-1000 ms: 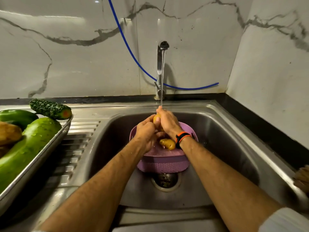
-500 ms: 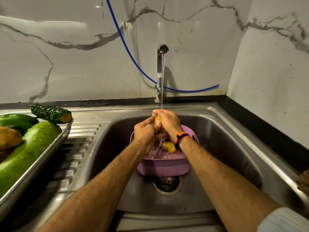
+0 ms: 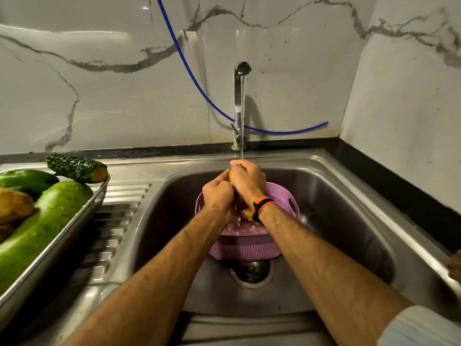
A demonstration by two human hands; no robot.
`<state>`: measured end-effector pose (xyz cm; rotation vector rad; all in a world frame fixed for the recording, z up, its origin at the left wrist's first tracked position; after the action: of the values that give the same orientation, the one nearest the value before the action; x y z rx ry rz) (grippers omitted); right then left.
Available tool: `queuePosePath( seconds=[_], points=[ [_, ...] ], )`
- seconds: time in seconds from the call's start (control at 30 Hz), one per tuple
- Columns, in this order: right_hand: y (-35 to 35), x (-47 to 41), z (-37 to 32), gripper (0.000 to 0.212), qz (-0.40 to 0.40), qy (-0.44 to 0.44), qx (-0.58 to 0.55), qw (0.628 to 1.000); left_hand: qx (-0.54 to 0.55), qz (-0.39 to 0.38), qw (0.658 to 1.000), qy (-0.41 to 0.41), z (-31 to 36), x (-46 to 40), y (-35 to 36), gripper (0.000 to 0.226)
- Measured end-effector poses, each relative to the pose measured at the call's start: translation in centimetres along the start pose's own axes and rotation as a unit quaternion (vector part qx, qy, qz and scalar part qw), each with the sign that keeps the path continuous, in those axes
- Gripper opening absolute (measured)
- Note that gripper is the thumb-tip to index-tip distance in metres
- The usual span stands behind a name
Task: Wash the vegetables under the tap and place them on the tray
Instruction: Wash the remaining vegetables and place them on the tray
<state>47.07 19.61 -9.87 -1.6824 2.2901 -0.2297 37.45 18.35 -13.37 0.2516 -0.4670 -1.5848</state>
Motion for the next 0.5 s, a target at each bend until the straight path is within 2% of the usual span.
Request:
queuePosePath(
  seconds=[0.1,0.17,0.27,0.33,0.4,0.5],
  points=[
    [-0.21,-0.35,0.25,0.021,-0.032,0.021,-0.055,0.998,-0.012,-0.057,0.998,-0.031,0.18,-0.04,0.07,0.039],
    [-0.1,-0.19,0.53,0.019,-0.037,0.006,-0.081,0.996,-0.014,-0.03,0.999,-0.013,0.46,0.08,0.22,0.032],
    [-0.22,0.14,0.63,0.025,0.018,-0.006,-0.029,0.999,-0.016,0.002,1.0,0.007,0.43,0.51,0.42,0.032],
    [-0.47,-0.24,0.93,0.022,0.02,0.022,-0.03,0.999,-0.024,-0.034,0.999,-0.018,0.27,0.42,0.44,0.036],
    [-0.45,-0.43,0.99,0.017,-0.025,0.037,-0.078,0.996,-0.033,-0.066,0.997,-0.036,0.27,0.39,0.24,0.034],
    [0.0,-0.51,0.87,0.018,-0.039,-0.002,-0.087,0.995,-0.017,-0.011,1.0,-0.007,0.45,0.27,0.12,0.029]
  ],
)
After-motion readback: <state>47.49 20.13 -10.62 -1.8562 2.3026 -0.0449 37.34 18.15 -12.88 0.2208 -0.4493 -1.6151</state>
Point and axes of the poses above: each hand's wrist, its own x-axis away from the middle knuckle, its own y-axis out of the palm, z = x × y, the point moved 8 cm from there along -x, towards the middle knuckle, and after that the axes turned 5 degrees about -z, right-handed, at the moved point
